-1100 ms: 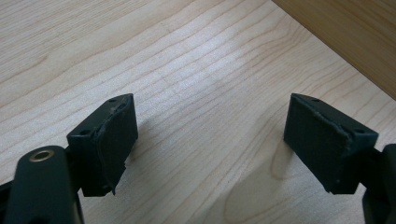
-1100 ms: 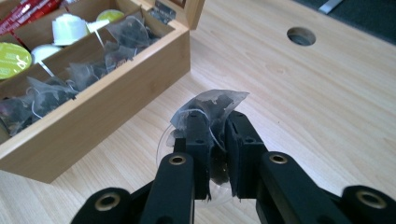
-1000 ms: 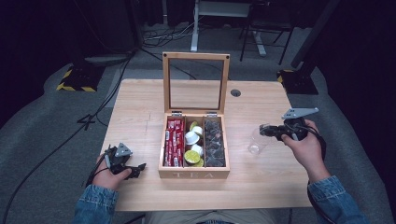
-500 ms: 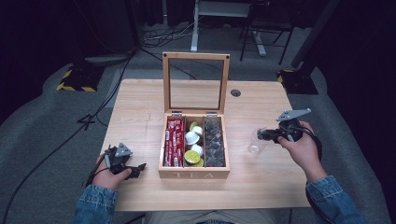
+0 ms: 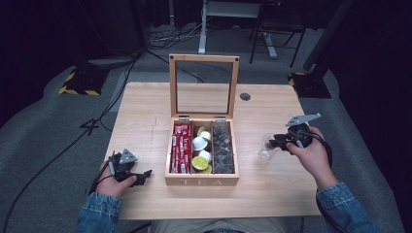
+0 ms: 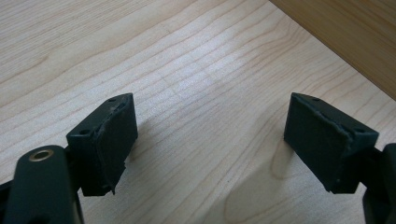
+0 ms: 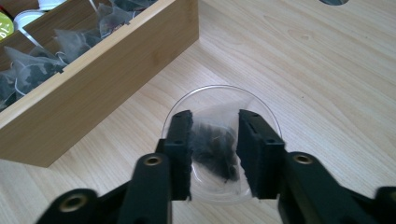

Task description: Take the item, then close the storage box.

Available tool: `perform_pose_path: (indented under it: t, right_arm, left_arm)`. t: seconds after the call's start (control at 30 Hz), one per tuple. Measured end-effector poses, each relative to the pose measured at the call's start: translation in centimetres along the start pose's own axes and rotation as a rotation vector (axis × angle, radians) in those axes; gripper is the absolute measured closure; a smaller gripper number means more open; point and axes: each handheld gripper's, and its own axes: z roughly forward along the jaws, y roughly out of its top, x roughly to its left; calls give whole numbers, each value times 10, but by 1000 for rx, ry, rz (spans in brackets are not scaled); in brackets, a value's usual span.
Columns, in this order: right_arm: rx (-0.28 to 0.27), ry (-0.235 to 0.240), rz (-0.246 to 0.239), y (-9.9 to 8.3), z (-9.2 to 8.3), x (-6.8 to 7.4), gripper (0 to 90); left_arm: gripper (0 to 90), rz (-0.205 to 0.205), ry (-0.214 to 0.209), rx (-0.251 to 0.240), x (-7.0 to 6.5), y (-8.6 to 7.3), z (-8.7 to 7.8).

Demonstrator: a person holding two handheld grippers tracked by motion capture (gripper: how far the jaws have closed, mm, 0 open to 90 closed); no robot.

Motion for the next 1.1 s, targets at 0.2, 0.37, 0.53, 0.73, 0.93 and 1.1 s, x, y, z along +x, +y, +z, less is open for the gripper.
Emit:
perform_pose_path:
  t: [0.2, 0.37, 0.53, 0.73, 0.93, 1.1]
  right_arm:
    - [-51, 11, 15, 3, 0, 1, 519]
    - [-98, 11, 29, 6, -1, 1, 431]
    - [-158, 16, 46, 12, -5, 0, 352]
    - [-247, 27, 46, 27, -15, 0, 312]
    - [-337, 28, 11, 51, -23, 5, 295]
    - [-368, 27, 0, 70, -23, 4, 294]
  left_arm:
    - [164, 0, 0, 1, 1, 1, 1]
    - [166, -8, 1, 5, 1, 1, 1]
    - [166, -1, 6, -3, 4, 1, 1]
    - [151, 3, 6, -24, 7, -1, 3]
    - [150, -7, 20, -22, 6, 0, 3]
    - [150, -10, 22, -22, 5, 0, 4]
